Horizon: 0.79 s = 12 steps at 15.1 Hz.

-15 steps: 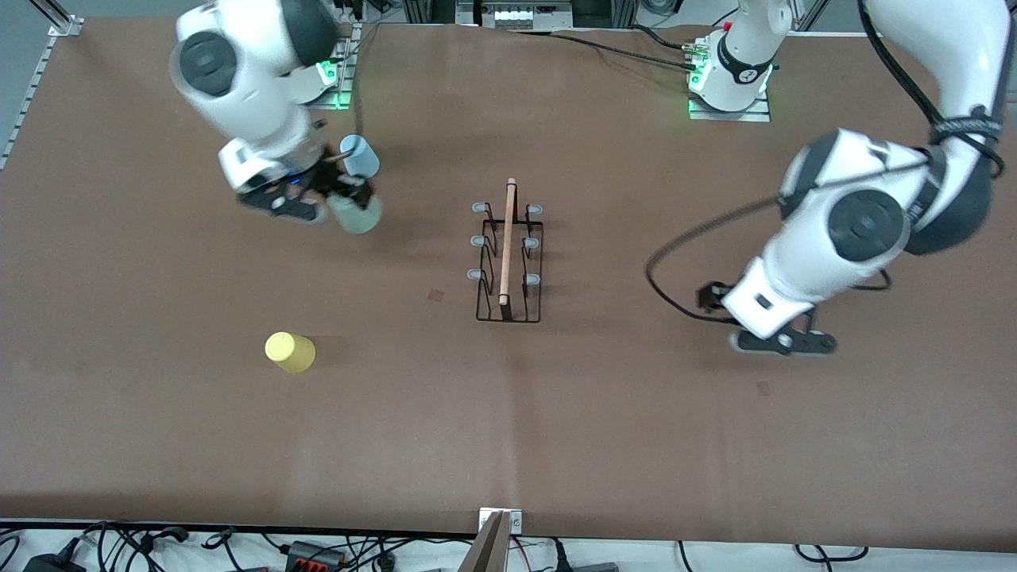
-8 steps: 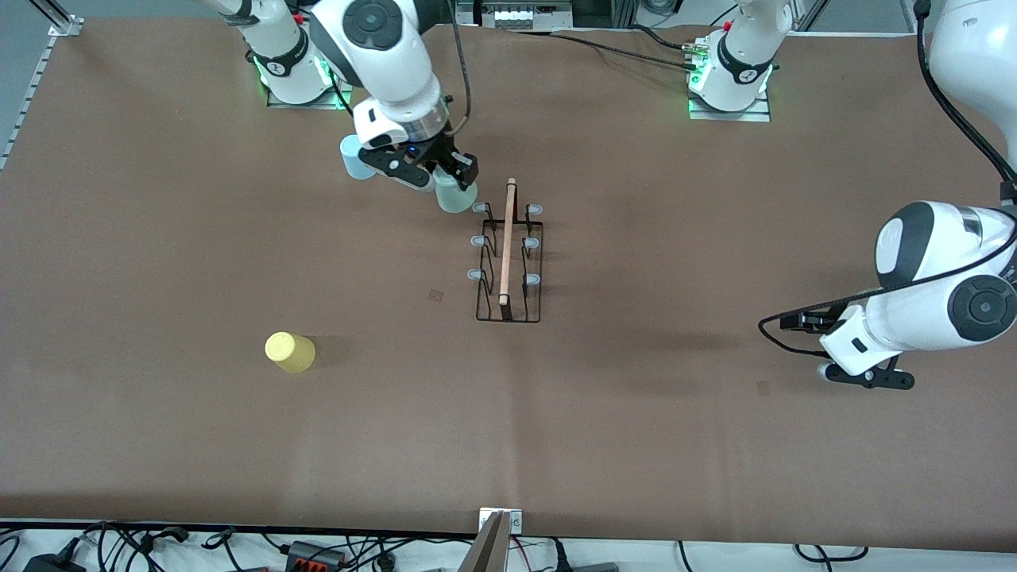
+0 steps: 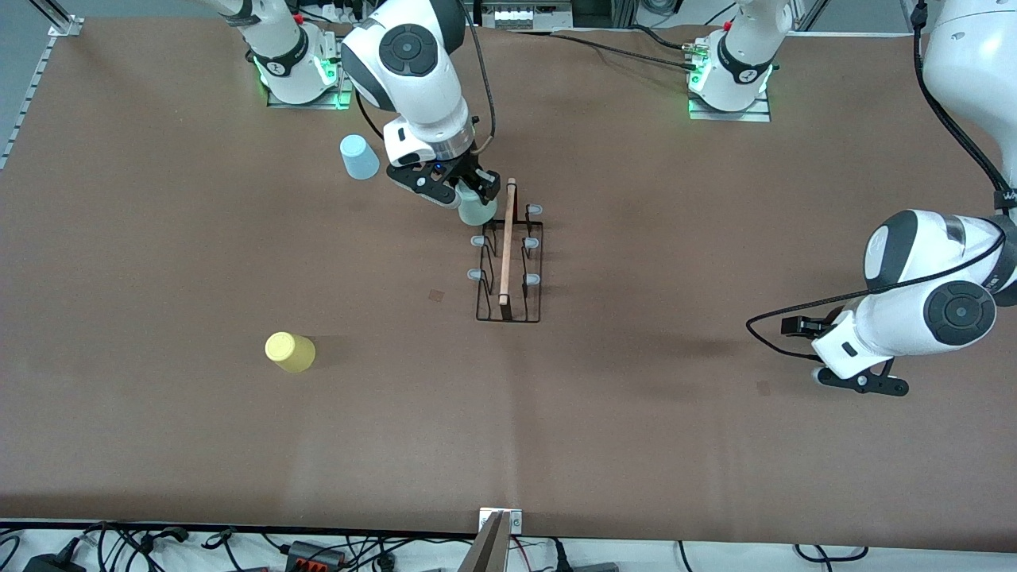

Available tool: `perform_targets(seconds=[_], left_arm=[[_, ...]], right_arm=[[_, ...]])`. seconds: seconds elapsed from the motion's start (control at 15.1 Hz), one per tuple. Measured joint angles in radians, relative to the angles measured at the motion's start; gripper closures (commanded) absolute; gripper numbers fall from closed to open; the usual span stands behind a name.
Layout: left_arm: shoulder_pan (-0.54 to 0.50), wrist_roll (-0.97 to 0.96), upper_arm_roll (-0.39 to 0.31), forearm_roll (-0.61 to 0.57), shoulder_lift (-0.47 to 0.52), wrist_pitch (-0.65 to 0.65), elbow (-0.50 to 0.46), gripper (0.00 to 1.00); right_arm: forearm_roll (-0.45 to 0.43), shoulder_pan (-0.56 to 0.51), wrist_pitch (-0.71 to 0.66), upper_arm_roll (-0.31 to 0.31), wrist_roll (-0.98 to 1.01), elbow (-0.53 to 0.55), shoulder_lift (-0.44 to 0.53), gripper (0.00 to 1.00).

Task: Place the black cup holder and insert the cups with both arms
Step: 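Lower the teal cup onto a rack peg with the right gripper, then release the teal cup and move the right gripper to the yellow cup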

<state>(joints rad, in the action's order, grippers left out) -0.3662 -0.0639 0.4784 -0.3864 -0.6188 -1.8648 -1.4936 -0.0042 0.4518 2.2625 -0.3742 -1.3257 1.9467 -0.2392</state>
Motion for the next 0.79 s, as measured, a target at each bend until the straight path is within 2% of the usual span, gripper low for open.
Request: perform_targets(seconds=[0.33, 0.46, 0.59, 0.79], left_arm=[[0.007, 0.0, 0.0, 0.0, -0.003, 0.0, 0.0, 0.0], [0.009, 0.0, 0.0, 0.0, -0.006, 0.0, -0.001, 0.0], [0.01, 0.0, 0.0, 0.0, -0.007, 0.0, -0.001, 0.0], [0.013, 0.0, 0.0, 0.0, -0.007, 0.0, -0.001, 0.0]], right_arm=[[-0.005, 0.002, 0.004, 0.01, 0.007, -0.003, -0.013, 0.0], [-0.01, -0.02, -0.002, 0.031, 0.085, -0.013, -0.002, 0.0], [-0.014, -0.103, -0.056, 0.045, 0.286, -0.019, 0.027, 0.0], [-0.015, -0.287, -0.136, 0.079, 0.673, -0.021, 0.061, 0.0]])
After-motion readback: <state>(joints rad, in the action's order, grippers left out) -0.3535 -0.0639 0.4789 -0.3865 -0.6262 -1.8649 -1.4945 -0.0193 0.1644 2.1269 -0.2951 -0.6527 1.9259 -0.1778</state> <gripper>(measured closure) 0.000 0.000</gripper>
